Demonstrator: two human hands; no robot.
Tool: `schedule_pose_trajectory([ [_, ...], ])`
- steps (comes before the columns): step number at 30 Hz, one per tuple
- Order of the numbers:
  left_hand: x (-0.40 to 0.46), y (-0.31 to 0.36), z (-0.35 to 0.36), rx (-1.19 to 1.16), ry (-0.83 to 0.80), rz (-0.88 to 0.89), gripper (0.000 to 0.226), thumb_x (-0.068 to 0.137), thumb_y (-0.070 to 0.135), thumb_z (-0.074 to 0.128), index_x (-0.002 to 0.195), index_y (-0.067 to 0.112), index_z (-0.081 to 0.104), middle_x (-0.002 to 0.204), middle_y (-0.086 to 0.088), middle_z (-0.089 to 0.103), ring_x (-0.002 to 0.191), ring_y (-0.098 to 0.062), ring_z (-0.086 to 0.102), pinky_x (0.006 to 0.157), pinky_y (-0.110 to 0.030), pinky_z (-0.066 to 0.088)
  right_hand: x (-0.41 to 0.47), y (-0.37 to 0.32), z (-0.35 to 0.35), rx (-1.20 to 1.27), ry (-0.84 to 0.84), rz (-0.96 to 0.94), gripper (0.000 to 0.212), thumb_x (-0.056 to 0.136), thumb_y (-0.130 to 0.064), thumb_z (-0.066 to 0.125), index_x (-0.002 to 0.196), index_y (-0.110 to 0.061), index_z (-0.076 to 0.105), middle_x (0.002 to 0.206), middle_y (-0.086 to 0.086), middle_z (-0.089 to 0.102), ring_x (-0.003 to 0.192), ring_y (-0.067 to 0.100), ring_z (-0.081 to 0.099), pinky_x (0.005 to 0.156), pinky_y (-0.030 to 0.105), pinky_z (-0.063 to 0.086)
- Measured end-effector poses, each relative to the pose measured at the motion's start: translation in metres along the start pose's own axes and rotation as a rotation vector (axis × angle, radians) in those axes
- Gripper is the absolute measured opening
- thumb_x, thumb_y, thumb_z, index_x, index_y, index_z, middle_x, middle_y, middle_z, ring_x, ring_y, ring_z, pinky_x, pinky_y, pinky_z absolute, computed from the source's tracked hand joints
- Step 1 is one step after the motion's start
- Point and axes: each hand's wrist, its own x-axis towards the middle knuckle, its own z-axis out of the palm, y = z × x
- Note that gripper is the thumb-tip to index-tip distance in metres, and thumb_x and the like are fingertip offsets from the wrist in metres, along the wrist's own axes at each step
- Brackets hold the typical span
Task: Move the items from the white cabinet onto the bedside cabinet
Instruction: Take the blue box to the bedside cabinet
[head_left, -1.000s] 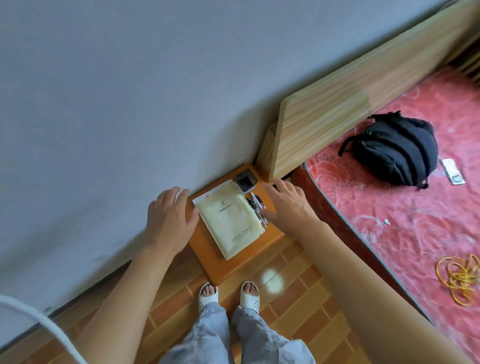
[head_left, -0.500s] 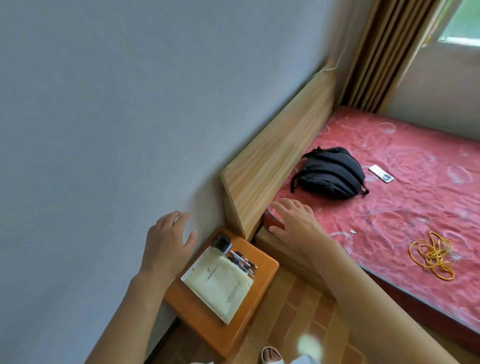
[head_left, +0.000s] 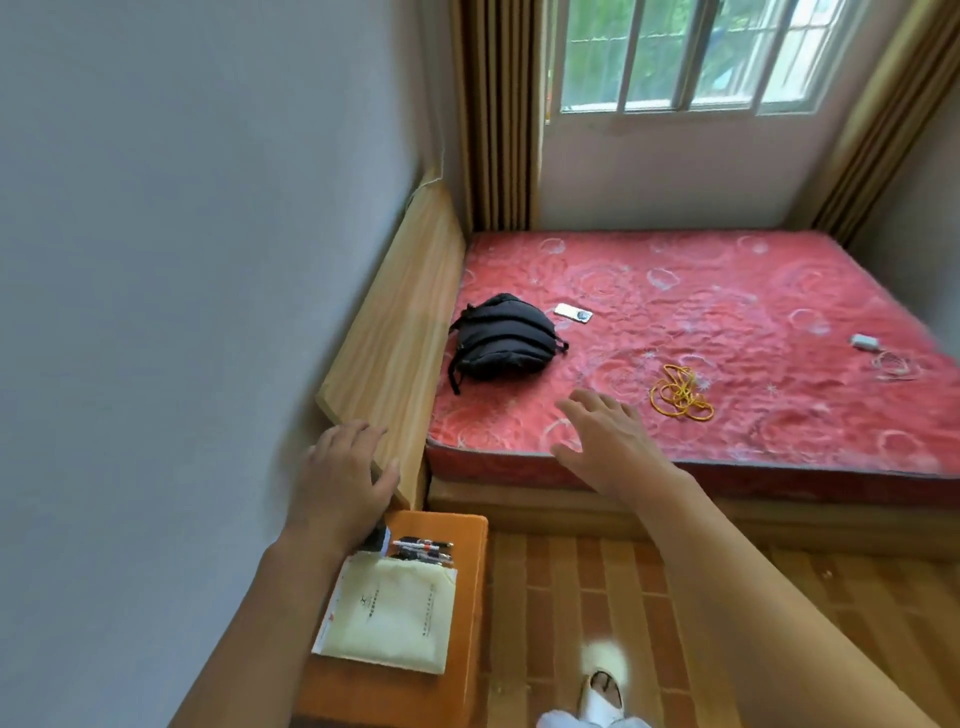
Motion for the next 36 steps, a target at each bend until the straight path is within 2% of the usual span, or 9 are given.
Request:
schedule_pose_trajectory([
  [3,0.002,0.035,0.009,-0.031,-0.034,0.118,0.054,0.091,0.044,0.052,0.136,0.016,0.063,0.139,-0.008,0.061,0.129,-0.028,0.053,0.106,-0.050,0.045,-0.052,0.027,-0.012,-0.014,0.014,0.134,0.061,0.097,-0.049,0.056,0.153,-0.027,0.041,0.157,0.002,0.041,0.145,0.027,0.036,0.118,0.048,0.030],
  [8,0.004,0.108,0.020,-0.051,-0.073,0.323,0.055,0.095,0.043,0.061,0.143,0.018,0.057,0.146,-0.006,0.056,0.135,-0.026,0.049,0.110,-0.049,0.043,-0.144,0.075,-0.031,-0.032,0.042,0.377,0.065,0.097,-0.052,0.055,0.154,-0.027,0.038,0.159,0.002,0.039,0.146,0.026,0.036,0.119,0.051,0.030],
  [12,-0.005,0.180,0.030,-0.104,-0.096,0.467,0.061,0.088,0.050,0.051,0.136,0.016,0.064,0.140,-0.009,0.061,0.131,-0.030,0.054,0.106,-0.052,0.047,-0.218,0.115,-0.048,-0.040,0.085,0.551,0.063,0.097,-0.053,0.055,0.152,-0.025,0.040,0.155,0.003,0.042,0.143,0.026,0.038,0.118,0.048,0.030],
  [18,-0.043,0.297,0.048,-0.138,-0.143,0.653,0.058,0.085,0.048,0.053,0.131,0.018,0.067,0.134,-0.010,0.064,0.125,-0.034,0.057,0.101,-0.050,0.048,-0.345,0.170,-0.068,-0.034,0.139,0.757,0.064,0.099,-0.054,0.052,0.155,-0.024,0.040,0.161,0.003,0.037,0.148,0.023,0.032,0.122,0.049,0.027],
  [21,-0.072,0.367,0.058,-0.154,-0.189,0.750,0.064,0.086,0.055,0.044,0.137,0.021,0.063,0.139,-0.007,0.061,0.130,-0.032,0.052,0.106,-0.052,0.045,-0.415,0.199,-0.082,-0.046,0.155,0.867,0.064,0.100,-0.054,0.051,0.155,-0.027,0.038,0.162,0.002,0.035,0.149,0.023,0.033,0.122,0.048,0.028],
  [24,-0.109,0.442,0.062,-0.187,-0.218,0.839,0.061,0.089,0.055,0.044,0.140,0.024,0.060,0.144,-0.004,0.057,0.135,-0.030,0.048,0.111,-0.052,0.041,-0.491,0.226,-0.102,-0.069,0.168,0.981,0.063,0.100,-0.055,0.052,0.155,-0.028,0.037,0.162,0.001,0.036,0.148,0.024,0.035,0.120,0.048,0.031],
  [30,-0.194,0.585,0.069,-0.231,-0.223,1.036,0.063,0.091,0.058,0.040,0.139,0.023,0.061,0.142,-0.005,0.059,0.134,-0.031,0.049,0.110,-0.055,0.041,-0.642,0.282,-0.119,-0.066,0.175,1.147,0.064,0.099,-0.055,0.052,0.154,-0.026,0.040,0.160,0.002,0.038,0.145,0.027,0.038,0.118,0.047,0.033],
  [34,-0.254,0.663,0.075,-0.272,-0.241,1.160,0.049,0.098,0.049,0.052,0.141,0.026,0.058,0.146,-0.002,0.056,0.136,-0.028,0.047,0.112,-0.054,0.040,-0.736,0.304,-0.121,-0.049,0.183,1.265,0.064,0.100,-0.053,0.051,0.156,-0.026,0.037,0.164,0.002,0.032,0.149,0.027,0.032,0.120,0.046,0.029],
  [36,-0.283,0.698,0.078,-0.289,-0.247,1.234,0.048,0.098,0.049,0.049,0.141,0.029,0.057,0.147,-0.001,0.055,0.137,-0.027,0.046,0.113,-0.052,0.040,-0.779,0.312,-0.121,-0.035,0.185,1.329,0.066,0.099,-0.056,0.050,0.157,-0.026,0.036,0.165,0.003,0.032,0.149,0.026,0.032,0.120,0.046,0.030],
])
